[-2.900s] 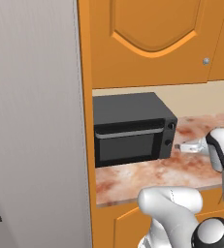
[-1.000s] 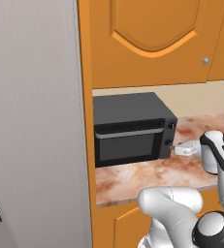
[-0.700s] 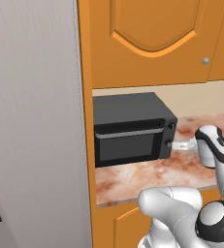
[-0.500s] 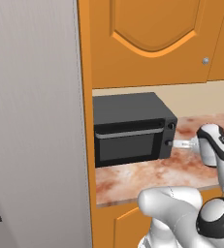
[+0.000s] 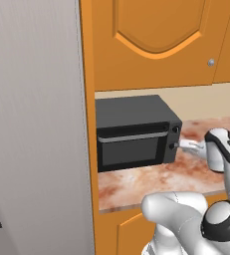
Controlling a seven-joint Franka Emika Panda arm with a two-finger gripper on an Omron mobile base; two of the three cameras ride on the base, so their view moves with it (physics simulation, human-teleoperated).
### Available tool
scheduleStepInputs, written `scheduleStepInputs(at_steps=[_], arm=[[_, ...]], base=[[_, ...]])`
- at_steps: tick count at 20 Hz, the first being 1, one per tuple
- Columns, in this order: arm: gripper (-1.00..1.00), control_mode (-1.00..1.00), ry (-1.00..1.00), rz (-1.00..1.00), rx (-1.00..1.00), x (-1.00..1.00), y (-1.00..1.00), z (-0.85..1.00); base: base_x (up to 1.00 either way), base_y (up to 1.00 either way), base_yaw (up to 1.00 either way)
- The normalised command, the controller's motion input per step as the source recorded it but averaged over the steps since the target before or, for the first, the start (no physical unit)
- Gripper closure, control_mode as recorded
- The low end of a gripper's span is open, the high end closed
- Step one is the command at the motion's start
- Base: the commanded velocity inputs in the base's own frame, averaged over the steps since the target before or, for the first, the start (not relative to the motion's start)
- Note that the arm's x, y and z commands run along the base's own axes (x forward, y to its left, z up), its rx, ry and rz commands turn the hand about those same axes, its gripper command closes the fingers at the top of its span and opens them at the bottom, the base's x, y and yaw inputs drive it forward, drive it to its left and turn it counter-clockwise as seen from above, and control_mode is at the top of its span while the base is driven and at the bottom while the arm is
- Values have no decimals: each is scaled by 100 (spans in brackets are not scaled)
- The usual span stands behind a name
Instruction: Pick up the bagel from the plate, place it on the toaster oven rack, close the door, and set the timer.
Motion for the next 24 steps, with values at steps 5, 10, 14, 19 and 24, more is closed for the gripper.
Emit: scheduleStepInputs(at_steps=[5,10,14,19,24], arm=[[-100,-100,30,-3,3,-7,-1,0],[-100,-100,14,0,0,-15,0,0],[-100,-100,0,0,0,-17,0,0],[-100,-100,-8,0,0,-2,0,0],[-100,-100,-6,0,0,1,0,0]], base=[[0,0,0],[0,0,0],[0,0,0],[0,0,0],[0,0,0]])
